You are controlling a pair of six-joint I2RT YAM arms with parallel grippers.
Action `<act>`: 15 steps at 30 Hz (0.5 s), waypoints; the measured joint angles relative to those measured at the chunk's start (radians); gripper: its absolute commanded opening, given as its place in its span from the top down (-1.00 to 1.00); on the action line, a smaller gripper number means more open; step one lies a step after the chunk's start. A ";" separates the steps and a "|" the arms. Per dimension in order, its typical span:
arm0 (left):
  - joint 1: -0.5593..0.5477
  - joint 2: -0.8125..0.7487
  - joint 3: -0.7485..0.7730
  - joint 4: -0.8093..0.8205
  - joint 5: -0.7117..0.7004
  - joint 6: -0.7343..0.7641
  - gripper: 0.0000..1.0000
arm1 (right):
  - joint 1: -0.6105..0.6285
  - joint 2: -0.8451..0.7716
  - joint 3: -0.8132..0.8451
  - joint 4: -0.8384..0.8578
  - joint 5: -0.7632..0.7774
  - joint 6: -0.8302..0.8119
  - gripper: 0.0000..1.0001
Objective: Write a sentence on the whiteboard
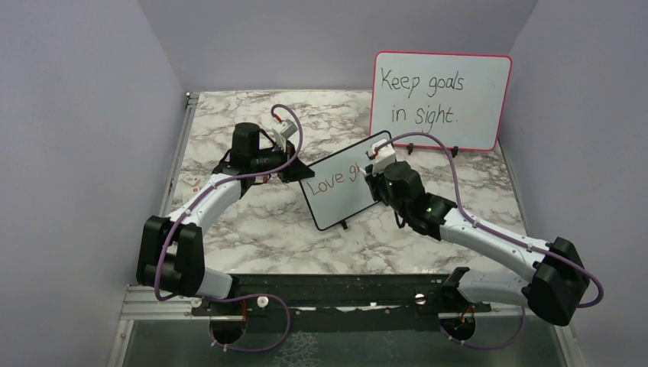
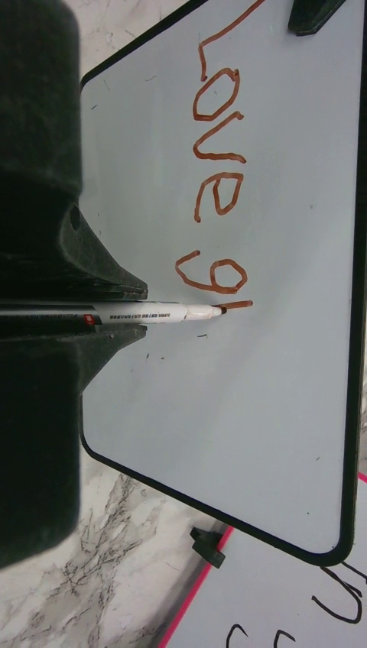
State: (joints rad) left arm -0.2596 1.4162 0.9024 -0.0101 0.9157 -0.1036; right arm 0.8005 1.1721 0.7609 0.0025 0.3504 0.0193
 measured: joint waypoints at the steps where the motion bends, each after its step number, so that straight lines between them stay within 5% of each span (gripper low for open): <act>1: 0.000 0.000 0.000 0.000 0.000 0.000 1.00 | -0.001 0.000 0.000 0.002 0.000 -0.001 0.99; 15: 0.000 0.000 0.000 0.000 0.000 0.000 1.00 | -0.006 0.000 0.000 0.031 0.000 -0.002 0.99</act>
State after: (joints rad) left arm -0.2596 1.4162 0.9024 -0.0105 0.9157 -0.1036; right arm 0.7940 1.1725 0.7609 0.0334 0.3508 0.0174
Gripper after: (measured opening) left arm 0.029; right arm 0.162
